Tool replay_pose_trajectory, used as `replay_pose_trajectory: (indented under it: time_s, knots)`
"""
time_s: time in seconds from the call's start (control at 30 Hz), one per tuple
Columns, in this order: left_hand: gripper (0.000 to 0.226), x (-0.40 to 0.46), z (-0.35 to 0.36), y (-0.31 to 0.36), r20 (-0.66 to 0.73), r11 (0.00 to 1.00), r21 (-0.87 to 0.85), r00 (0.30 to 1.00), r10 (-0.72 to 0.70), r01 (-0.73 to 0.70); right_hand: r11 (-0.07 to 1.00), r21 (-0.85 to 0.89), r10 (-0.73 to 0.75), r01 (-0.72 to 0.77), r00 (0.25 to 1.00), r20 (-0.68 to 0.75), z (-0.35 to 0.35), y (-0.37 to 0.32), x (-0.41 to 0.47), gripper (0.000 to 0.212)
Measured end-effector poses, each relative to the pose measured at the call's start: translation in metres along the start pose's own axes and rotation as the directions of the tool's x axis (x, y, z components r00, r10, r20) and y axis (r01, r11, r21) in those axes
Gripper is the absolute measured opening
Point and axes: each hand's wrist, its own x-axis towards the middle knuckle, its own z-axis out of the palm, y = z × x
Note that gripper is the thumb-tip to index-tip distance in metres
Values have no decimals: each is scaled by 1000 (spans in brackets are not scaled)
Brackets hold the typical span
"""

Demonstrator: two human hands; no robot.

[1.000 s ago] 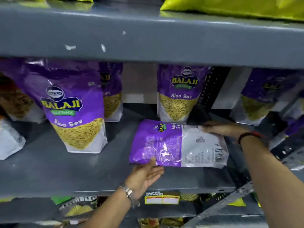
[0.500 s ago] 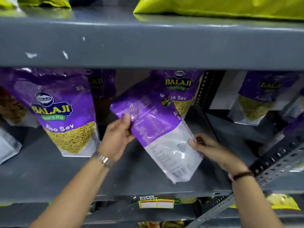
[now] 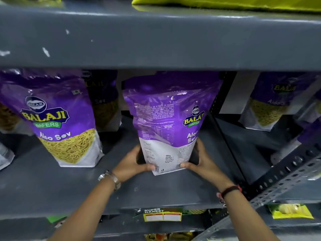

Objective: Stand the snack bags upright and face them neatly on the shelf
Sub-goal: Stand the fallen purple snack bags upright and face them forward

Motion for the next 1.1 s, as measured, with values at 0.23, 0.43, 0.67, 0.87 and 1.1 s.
replay_pose_trajectory:
  time_s: [0.23, 0.43, 0.67, 0.87, 1.1]
  knots:
    - [58, 21, 3, -7, -290, 1000, 27, 957, -6, 14, 997, 44, -52, 66, 961, -272, 31, 2, -34, 38]
    - [70, -21, 38, 9, -396, 980, -49, 905, 156, -191, 993, 117, 12, 31, 937, -348, 26, -2, -19, 61]
    - [92, -5, 38, 10, -160, 980, 129, 972, 172, -152, 941, 334, 17, 53, 979, -203, 62, -9, -9, 59]
    - [35, -8, -6, -2, -391, 990, -30, 913, 115, -138, 991, 127, 37, 29, 873, -486, 59, 4, -29, 26]
    - [66, -2, 22, -16, -213, 999, 46, 976, 38, -28, 981, 190, -5, 43, 980, -197, 28, -1, 16, 28]
